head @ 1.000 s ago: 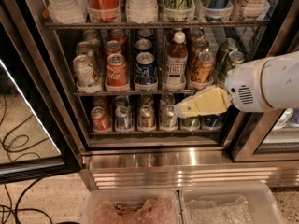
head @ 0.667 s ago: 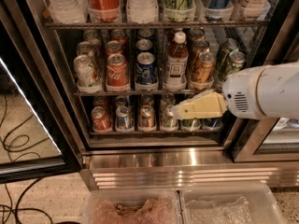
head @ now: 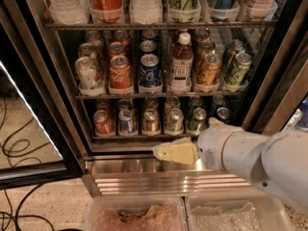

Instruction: Pick 7up can from bottom shelf of fridge

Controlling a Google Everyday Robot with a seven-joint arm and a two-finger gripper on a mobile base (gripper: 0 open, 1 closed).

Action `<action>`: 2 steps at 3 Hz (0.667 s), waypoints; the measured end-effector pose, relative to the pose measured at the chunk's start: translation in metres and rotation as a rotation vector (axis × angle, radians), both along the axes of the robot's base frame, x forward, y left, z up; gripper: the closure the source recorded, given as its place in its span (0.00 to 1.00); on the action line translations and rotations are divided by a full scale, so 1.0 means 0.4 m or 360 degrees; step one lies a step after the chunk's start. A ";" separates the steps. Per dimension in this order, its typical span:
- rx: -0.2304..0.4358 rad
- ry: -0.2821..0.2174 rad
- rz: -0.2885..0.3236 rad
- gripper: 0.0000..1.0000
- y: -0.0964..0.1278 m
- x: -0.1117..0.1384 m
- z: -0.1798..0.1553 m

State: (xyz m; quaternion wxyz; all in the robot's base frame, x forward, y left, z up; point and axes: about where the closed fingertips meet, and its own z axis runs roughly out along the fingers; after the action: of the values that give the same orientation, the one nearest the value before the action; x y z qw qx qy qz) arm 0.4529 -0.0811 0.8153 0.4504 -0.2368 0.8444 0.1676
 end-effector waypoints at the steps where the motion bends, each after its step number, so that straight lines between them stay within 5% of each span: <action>1: 0.0067 -0.0083 -0.0109 0.00 -0.013 0.021 -0.003; 2: 0.0057 -0.0091 -0.0108 0.00 -0.011 0.019 0.004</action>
Offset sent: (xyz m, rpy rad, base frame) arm 0.0086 -0.0055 -0.0028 0.0454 -0.0472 -0.0663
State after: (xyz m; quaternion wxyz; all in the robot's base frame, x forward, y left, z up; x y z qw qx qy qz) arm 0.4606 -0.0854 0.8170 0.4838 -0.2046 0.8356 0.1606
